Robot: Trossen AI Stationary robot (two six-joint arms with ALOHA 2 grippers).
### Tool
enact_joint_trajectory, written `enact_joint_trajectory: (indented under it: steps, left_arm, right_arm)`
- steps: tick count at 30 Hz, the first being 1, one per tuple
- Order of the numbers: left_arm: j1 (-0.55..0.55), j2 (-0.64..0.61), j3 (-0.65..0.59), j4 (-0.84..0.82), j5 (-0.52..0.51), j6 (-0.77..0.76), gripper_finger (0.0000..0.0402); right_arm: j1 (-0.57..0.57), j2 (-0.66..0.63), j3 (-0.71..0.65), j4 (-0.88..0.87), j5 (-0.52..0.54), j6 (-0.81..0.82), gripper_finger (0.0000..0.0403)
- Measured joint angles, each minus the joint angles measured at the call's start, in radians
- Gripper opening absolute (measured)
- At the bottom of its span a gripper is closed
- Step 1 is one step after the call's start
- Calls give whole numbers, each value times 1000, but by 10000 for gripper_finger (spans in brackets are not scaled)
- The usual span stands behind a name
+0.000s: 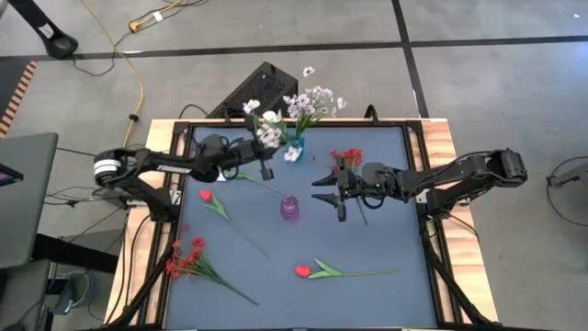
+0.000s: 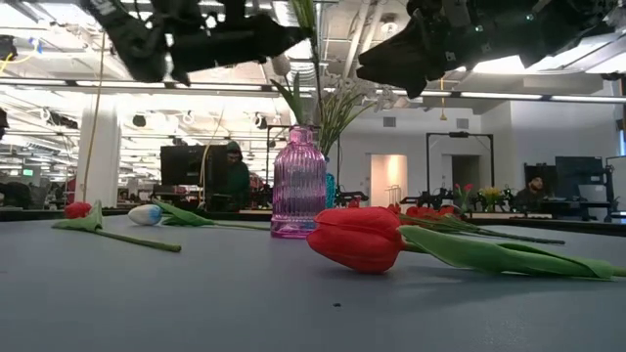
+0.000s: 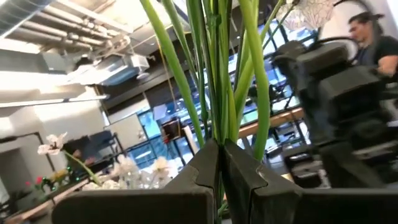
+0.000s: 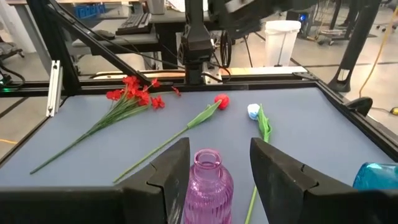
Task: Sort flowers into vase by color
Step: Put the white flowers into the blue vase
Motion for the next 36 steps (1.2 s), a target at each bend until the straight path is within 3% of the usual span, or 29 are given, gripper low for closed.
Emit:
enact_joint_trajectory:
  steps: [10, 36]
  left_arm:
    - [86, 108, 54, -19, 0, -133, 0]
    - [121, 99, 53, -142, -2, -158, 0]
  right_arm:
    - [0, 0, 0, -40, 0, -21, 193]
    - [0, 0, 0, -43, 0, -38, 193]
